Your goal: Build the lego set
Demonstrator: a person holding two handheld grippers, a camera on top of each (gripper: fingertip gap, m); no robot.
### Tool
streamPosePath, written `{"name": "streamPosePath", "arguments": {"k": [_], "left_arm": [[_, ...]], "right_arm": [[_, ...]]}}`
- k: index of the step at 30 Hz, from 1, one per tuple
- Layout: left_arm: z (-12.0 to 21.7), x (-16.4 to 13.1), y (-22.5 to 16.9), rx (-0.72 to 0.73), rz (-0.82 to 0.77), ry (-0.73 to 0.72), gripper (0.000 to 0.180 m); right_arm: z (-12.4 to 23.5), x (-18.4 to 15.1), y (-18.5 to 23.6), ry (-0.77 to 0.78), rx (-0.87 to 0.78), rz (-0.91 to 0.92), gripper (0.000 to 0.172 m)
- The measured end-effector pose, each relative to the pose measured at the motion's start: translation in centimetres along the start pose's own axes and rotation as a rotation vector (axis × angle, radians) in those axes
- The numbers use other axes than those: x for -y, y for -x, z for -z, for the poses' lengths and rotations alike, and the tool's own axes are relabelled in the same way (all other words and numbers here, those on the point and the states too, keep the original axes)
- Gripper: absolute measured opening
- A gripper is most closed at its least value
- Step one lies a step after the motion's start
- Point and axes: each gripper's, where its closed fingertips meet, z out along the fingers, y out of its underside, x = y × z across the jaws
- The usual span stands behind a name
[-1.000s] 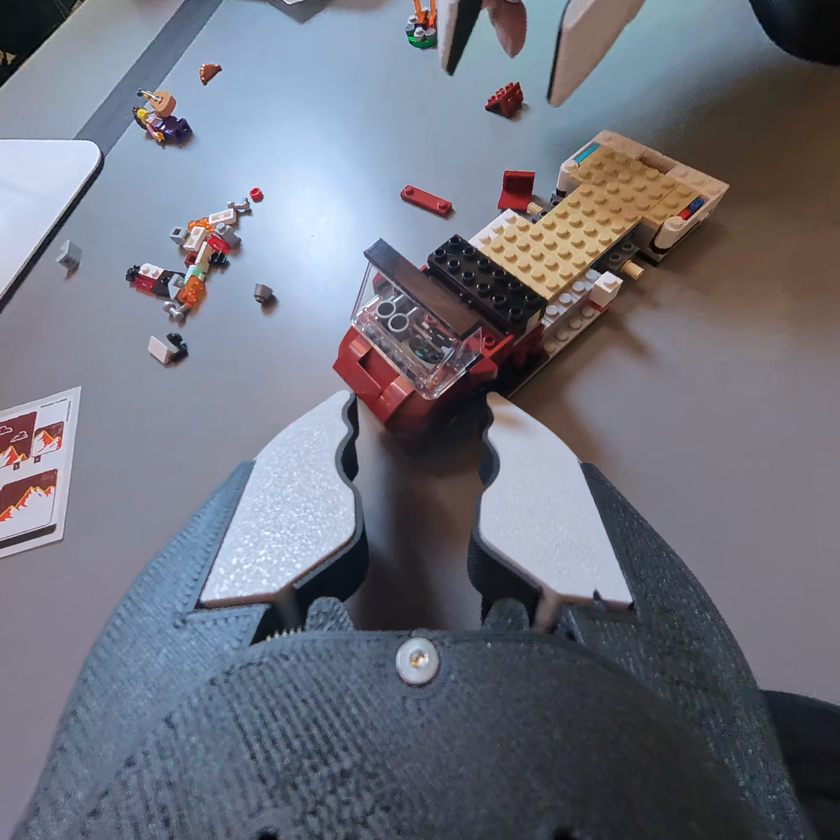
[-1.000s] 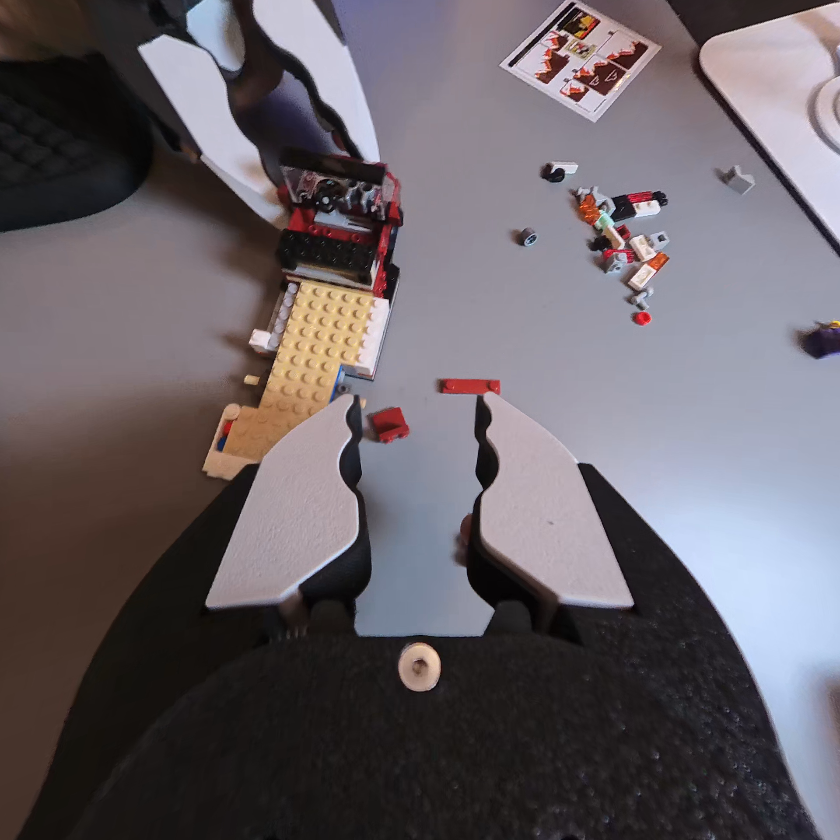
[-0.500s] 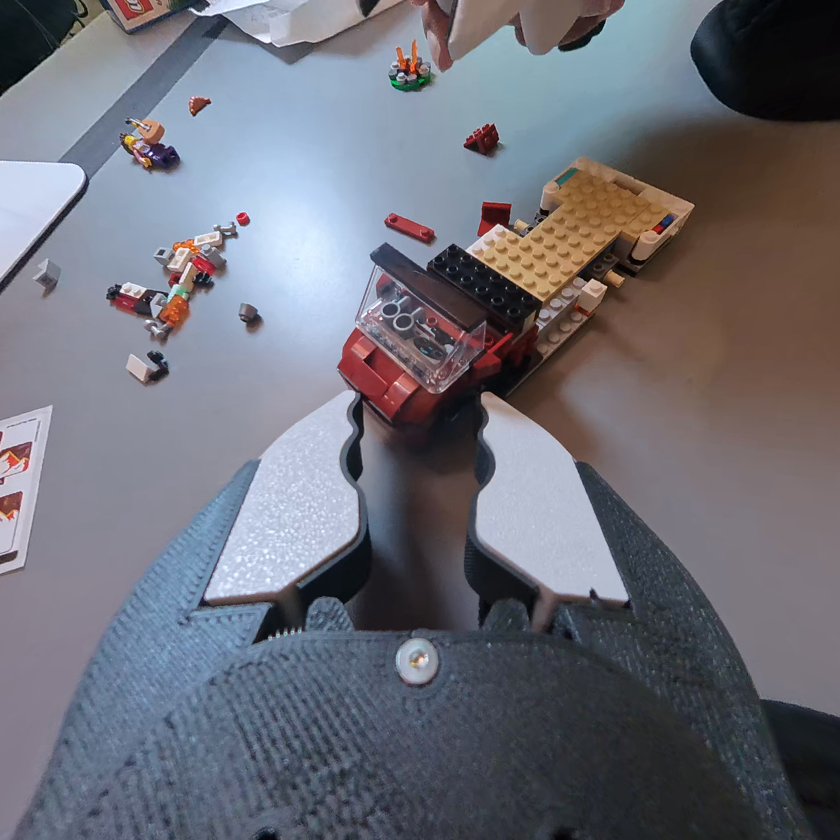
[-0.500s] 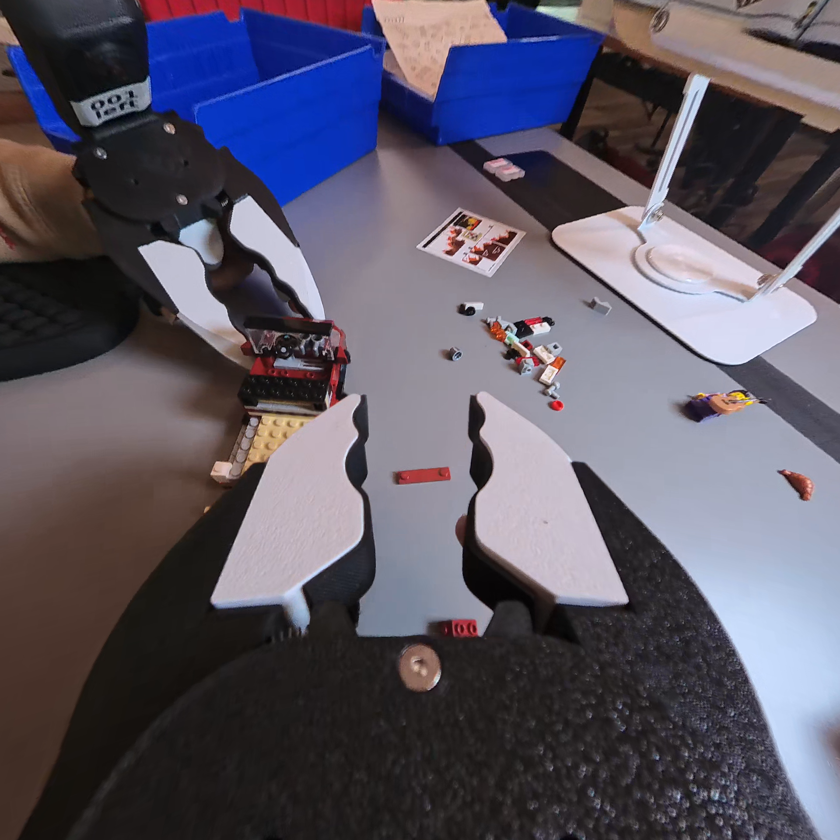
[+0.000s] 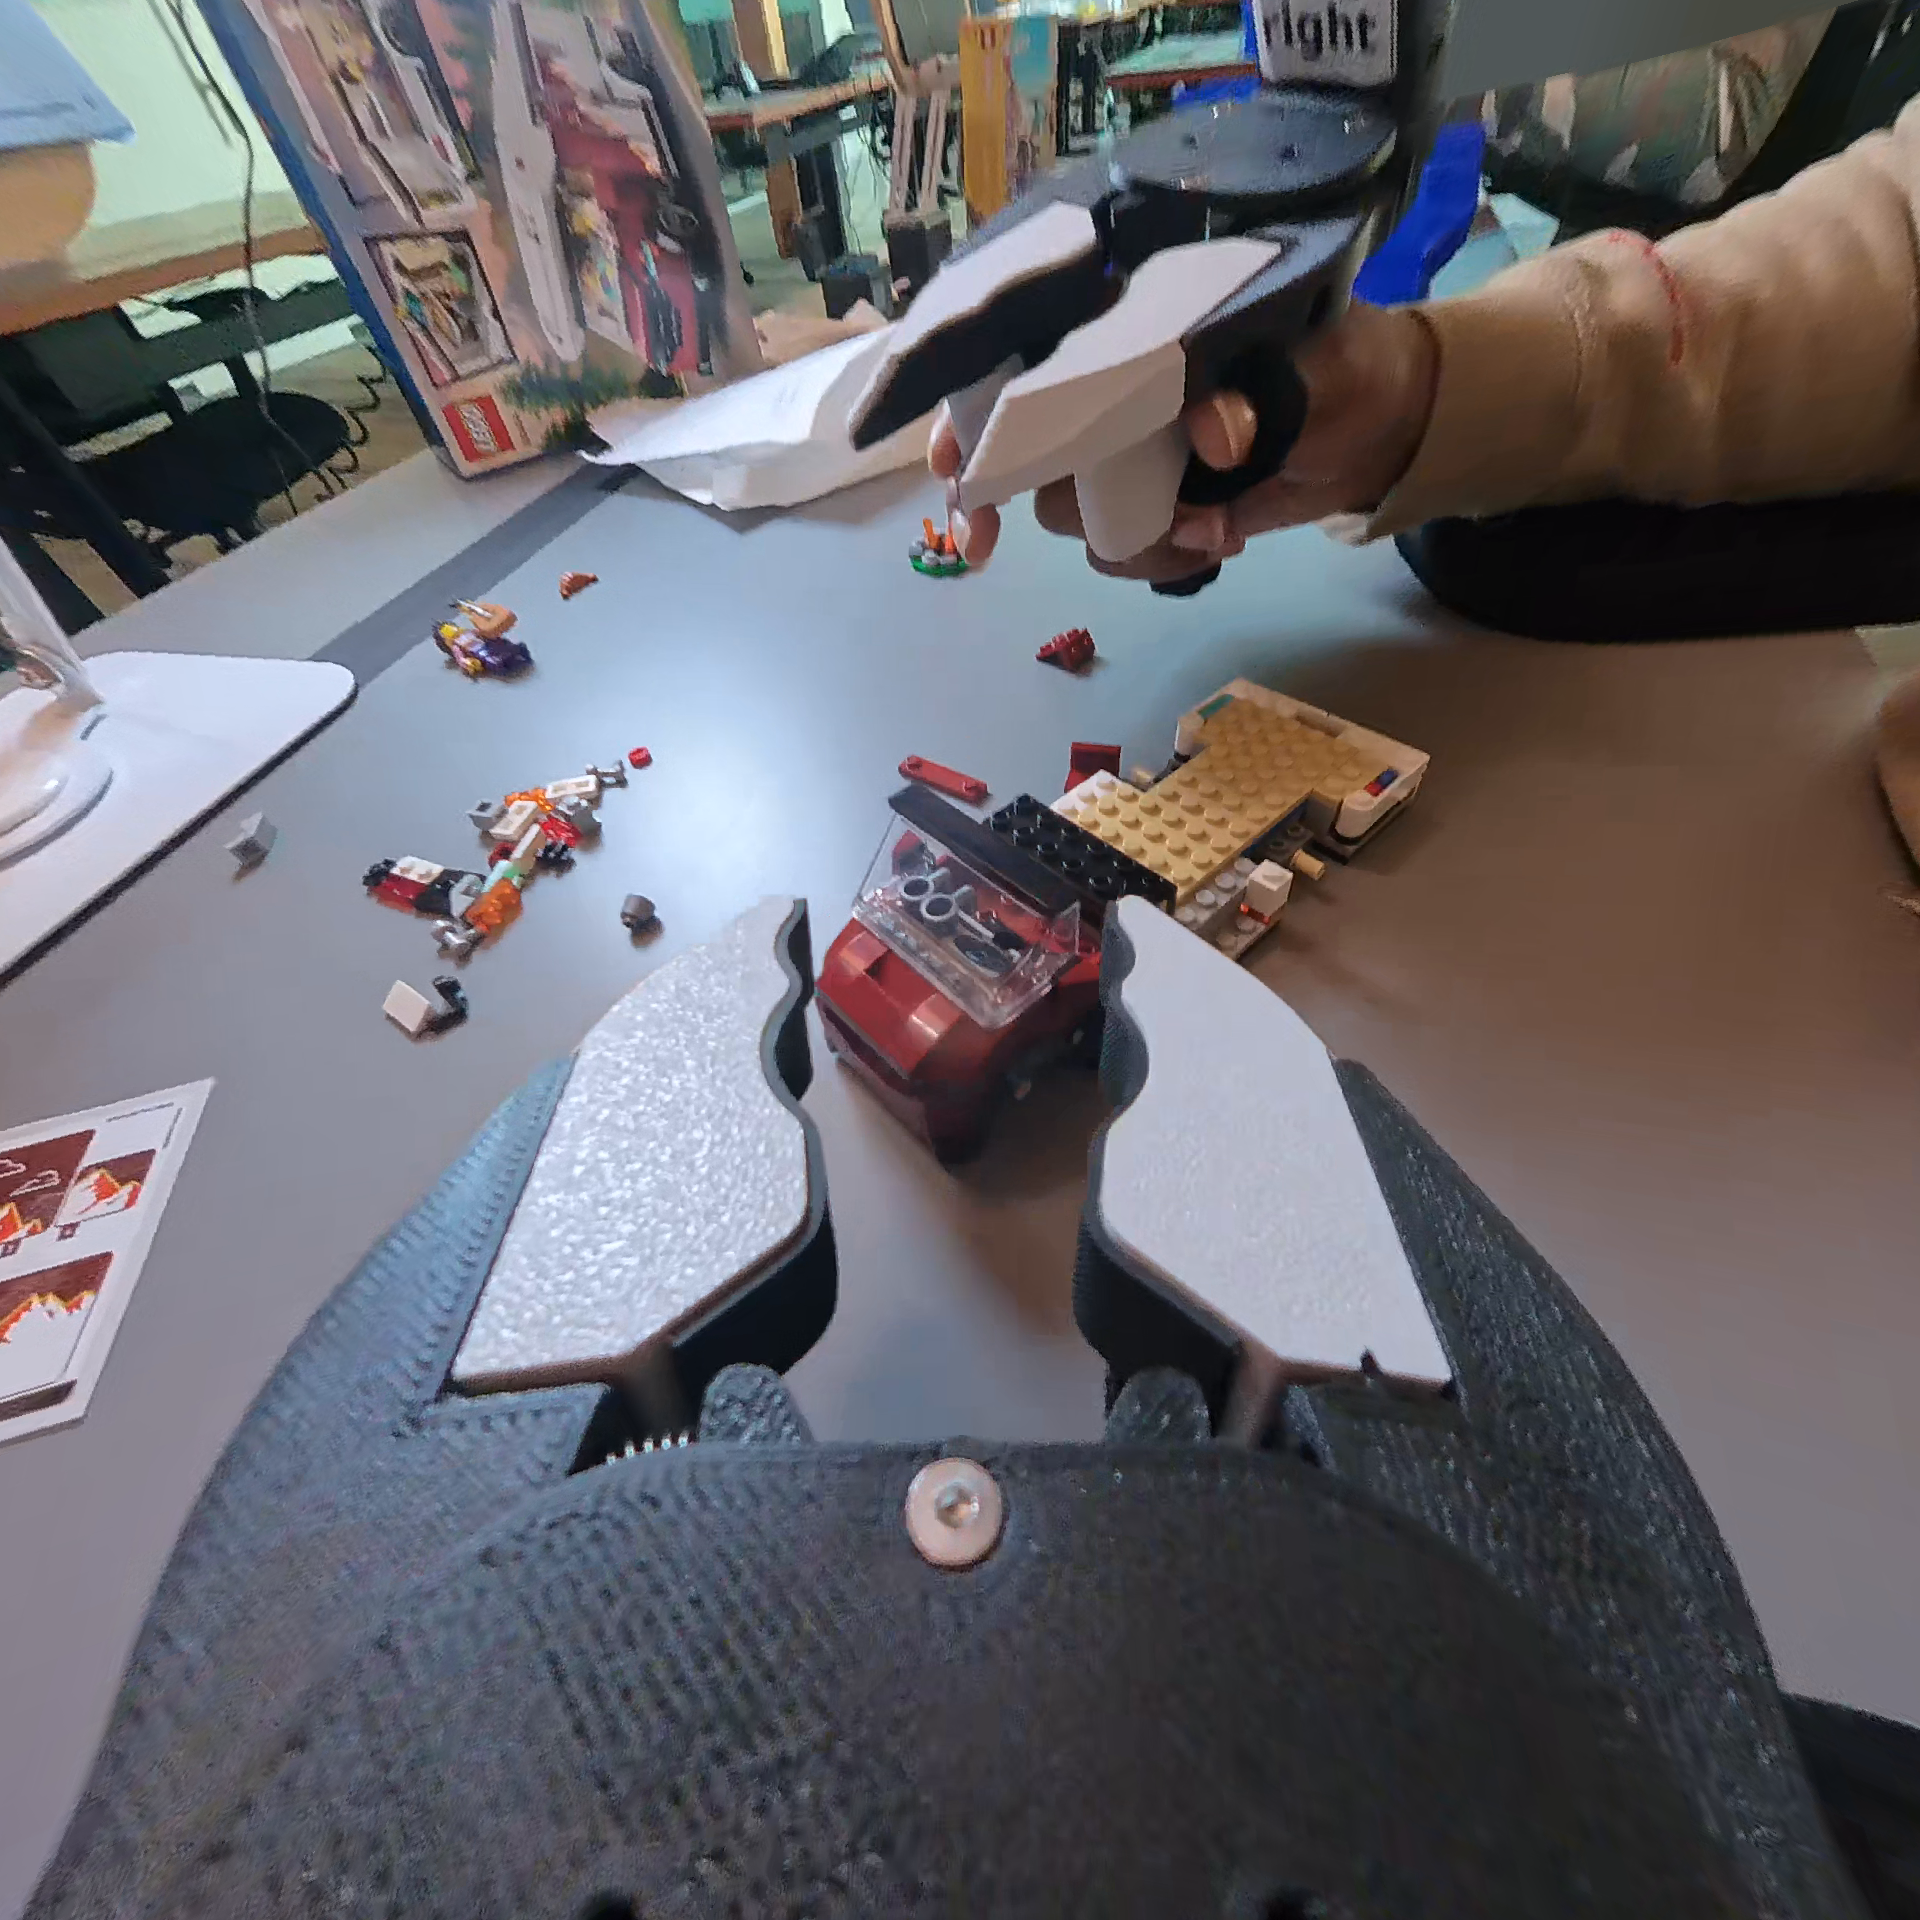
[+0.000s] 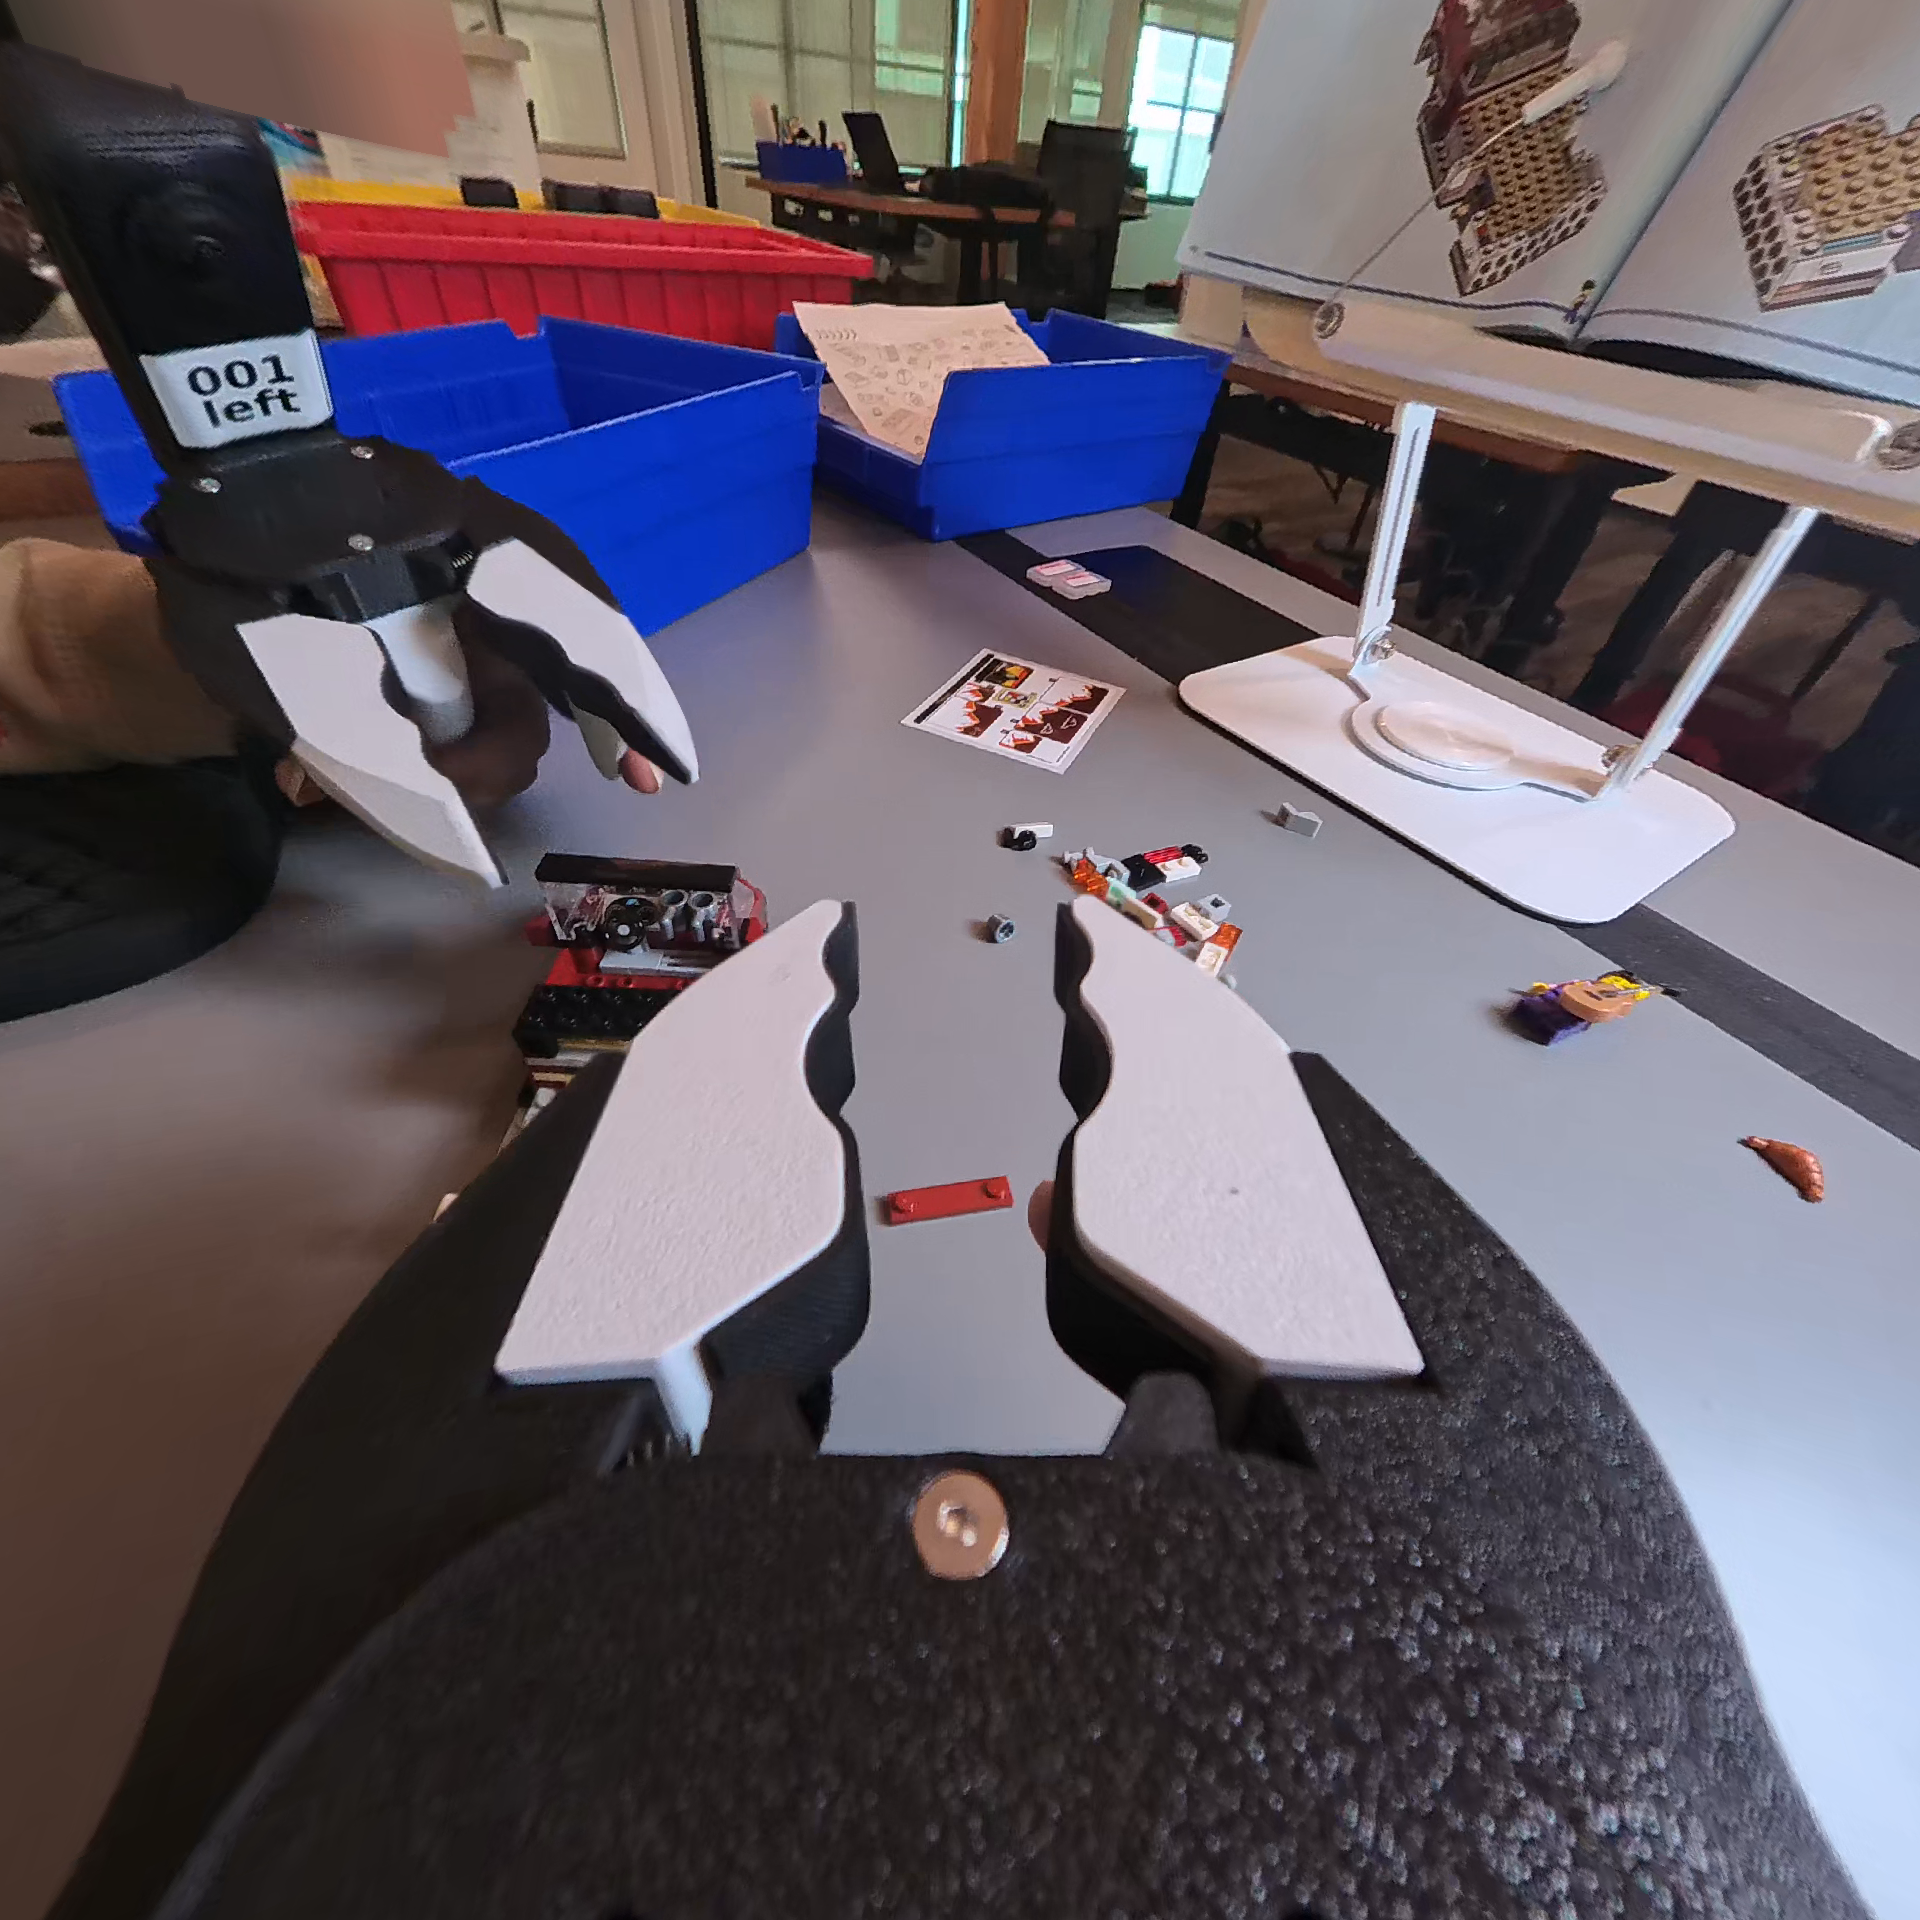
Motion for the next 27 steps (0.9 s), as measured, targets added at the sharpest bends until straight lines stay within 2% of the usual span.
{"name": "streamPosePath", "arguments": {"k": [5, 12, 14, 16, 18, 21, 27], "left_arm": [[0.9, 1.8, 1.6, 0.089, 0.027, -0.118, 0.046], [3.1, 4.1, 3.6, 0.272, 0.0, -0.243, 0.017], [3.3, 3.9, 4.5, 0.341, -0.006, -0.221, 0.014], [3.4, 3.7, 5.2, 0.38, 0.025, -0.209, 0.021], [3.5, 3.2, 5.9, 0.406, 0.067, -0.189, 0.028], [3.6, 2.8, 6.4, 0.419, 0.099, -0.182, 0.029], [3.5, 2.3, 6.7, 0.438, 0.087, -0.148, 0.027]], "right_arm": [[0.4, 0.6, -0.8, -0.048, -0.052, -0.006, 0.035], [0.3, 2.1, -3.8, -0.068, -0.206, 0.037, 0.034], [-0.2, 3.8, -5.6, -0.082, -0.253, 0.054, 0.034], [-1.1, 6.2, -7.7, -0.113, -0.294, 0.075, 0.034], [-2.2, 8.9, -10.2, -0.148, -0.34, 0.125, 0.03], [-4.3, 12.1, -15.0, -0.171, -0.433, 0.205, 0.02], [-8.5, 14.3, -22.7, -0.16, -0.529, 0.19, 0.005]]}}
